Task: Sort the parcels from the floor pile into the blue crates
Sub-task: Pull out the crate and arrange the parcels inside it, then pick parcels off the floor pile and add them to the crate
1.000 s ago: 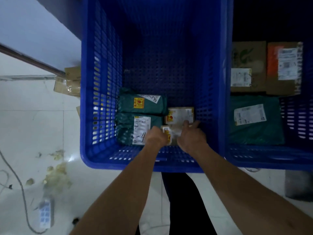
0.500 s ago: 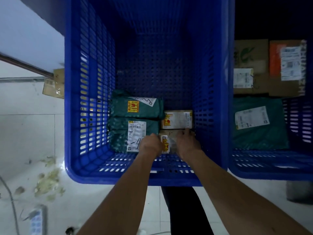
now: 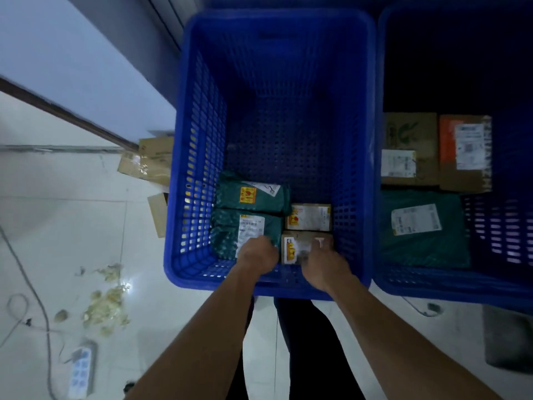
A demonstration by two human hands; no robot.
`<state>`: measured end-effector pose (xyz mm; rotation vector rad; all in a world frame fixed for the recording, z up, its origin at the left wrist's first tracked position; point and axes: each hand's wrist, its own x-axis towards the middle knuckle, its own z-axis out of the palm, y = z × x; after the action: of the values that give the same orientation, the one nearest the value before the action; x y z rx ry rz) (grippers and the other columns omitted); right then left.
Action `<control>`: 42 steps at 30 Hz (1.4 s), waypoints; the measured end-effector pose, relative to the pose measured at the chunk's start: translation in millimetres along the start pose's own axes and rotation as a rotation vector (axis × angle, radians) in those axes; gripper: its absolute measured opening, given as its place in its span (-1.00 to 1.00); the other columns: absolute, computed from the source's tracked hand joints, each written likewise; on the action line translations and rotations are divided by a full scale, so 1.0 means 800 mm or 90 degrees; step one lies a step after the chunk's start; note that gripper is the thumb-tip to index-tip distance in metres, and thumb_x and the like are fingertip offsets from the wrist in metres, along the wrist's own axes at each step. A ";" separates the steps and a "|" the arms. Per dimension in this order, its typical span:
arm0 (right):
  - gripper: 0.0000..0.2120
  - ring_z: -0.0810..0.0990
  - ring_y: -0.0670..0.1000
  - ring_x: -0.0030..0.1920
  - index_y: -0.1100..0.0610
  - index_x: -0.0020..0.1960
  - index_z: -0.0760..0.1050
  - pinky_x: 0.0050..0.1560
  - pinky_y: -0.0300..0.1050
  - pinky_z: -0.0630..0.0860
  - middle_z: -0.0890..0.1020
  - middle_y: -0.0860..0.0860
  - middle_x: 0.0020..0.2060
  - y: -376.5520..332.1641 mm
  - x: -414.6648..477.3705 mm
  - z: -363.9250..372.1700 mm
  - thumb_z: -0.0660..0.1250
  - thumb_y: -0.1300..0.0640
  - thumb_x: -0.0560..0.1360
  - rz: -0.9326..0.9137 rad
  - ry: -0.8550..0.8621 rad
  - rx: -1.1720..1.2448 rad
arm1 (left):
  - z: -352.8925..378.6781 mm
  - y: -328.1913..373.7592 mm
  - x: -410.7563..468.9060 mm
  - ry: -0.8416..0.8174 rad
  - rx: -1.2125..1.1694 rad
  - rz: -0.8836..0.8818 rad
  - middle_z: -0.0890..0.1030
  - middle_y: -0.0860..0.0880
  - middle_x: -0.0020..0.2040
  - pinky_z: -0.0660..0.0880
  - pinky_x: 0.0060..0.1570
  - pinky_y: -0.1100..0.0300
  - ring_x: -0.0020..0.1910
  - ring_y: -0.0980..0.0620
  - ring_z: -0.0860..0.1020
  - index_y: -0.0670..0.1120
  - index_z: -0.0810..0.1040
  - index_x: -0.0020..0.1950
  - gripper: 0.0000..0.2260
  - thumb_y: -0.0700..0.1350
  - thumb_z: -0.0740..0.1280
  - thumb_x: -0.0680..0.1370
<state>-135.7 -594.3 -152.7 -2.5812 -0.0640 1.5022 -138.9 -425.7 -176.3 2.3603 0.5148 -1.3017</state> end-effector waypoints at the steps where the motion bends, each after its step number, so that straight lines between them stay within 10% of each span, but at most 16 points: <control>1: -0.38 0.43 0.25 0.38 0.21 0.61 0.03 0.26 0.06 0.45 0.08 0.24 0.55 -0.004 -0.017 -0.006 0.16 -0.02 0.67 -0.015 -0.002 -0.003 | -0.010 0.001 -0.015 0.002 -0.008 0.004 0.67 -0.17 0.05 0.52 -0.10 0.09 0.00 -0.17 0.62 -0.17 0.62 0.11 -0.69 0.03 0.21 0.65; 9: -0.40 0.39 0.24 0.43 0.21 0.58 0.14 0.33 0.07 0.39 0.19 0.20 0.55 -0.036 -0.140 -0.061 0.17 -0.08 0.66 -0.012 -0.018 0.003 | -0.101 0.004 -0.149 0.060 -0.060 0.010 0.63 -0.20 0.10 0.49 -0.01 0.06 0.07 -0.20 0.60 -0.23 0.57 0.12 -0.65 0.03 0.18 0.65; 16: -0.70 0.59 0.18 0.04 0.25 0.14 0.52 0.09 0.07 0.53 0.60 0.22 0.09 -0.090 -0.179 -0.098 0.15 0.05 0.67 -0.109 -0.052 -0.043 | -0.162 -0.030 -0.236 0.144 -0.046 0.002 0.65 -0.15 0.13 0.54 0.13 0.04 0.13 -0.17 0.61 -0.16 0.63 0.19 -0.65 0.03 0.18 0.64; 20: -0.68 0.35 0.02 -0.35 0.20 -0.13 0.45 -0.12 -0.03 0.39 0.40 0.07 -0.33 -0.135 -0.183 -0.111 0.10 0.08 0.70 -0.140 -0.023 -0.067 | -0.187 -0.067 -0.264 0.179 0.008 0.024 0.65 -0.16 0.11 0.53 0.08 0.02 0.10 -0.17 0.60 -0.13 0.59 0.19 -0.66 0.06 0.18 0.65; 26: -0.54 0.62 0.22 0.12 0.31 0.42 0.42 0.06 0.06 0.52 0.60 0.24 0.22 -0.202 -0.195 -0.104 0.13 0.01 0.69 -0.178 -0.010 -0.036 | -0.221 -0.156 -0.285 0.218 0.011 -0.011 0.66 -0.13 0.16 0.56 0.10 0.02 0.11 -0.13 0.61 -0.11 0.58 0.26 -0.65 0.07 0.20 0.63; 34: -0.73 0.36 0.02 -0.34 0.14 -0.10 0.40 -0.15 -0.01 0.40 0.43 0.04 -0.30 -0.275 -0.192 -0.059 0.11 0.02 0.69 -0.144 0.078 -0.048 | -0.275 -0.303 -0.263 0.244 0.003 -0.034 0.61 -0.15 0.26 0.48 0.14 0.06 0.22 -0.16 0.57 -0.12 0.54 0.32 -0.63 0.08 0.18 0.66; 42: -0.68 0.50 0.12 -0.13 0.09 -0.30 0.27 -0.14 -0.09 0.41 0.56 0.12 -0.12 -0.442 -0.187 -0.015 0.12 0.14 0.63 -0.051 0.168 -0.002 | -0.321 -0.432 -0.227 0.188 -0.065 0.036 0.61 -0.16 0.26 0.50 0.21 0.00 0.22 -0.18 0.56 -0.16 0.53 0.31 -0.63 0.07 0.18 0.67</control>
<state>-184.9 -263.6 36.6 -2.7180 -0.1357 1.1263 -217.0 -24.0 48.9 2.4726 0.5807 -0.8844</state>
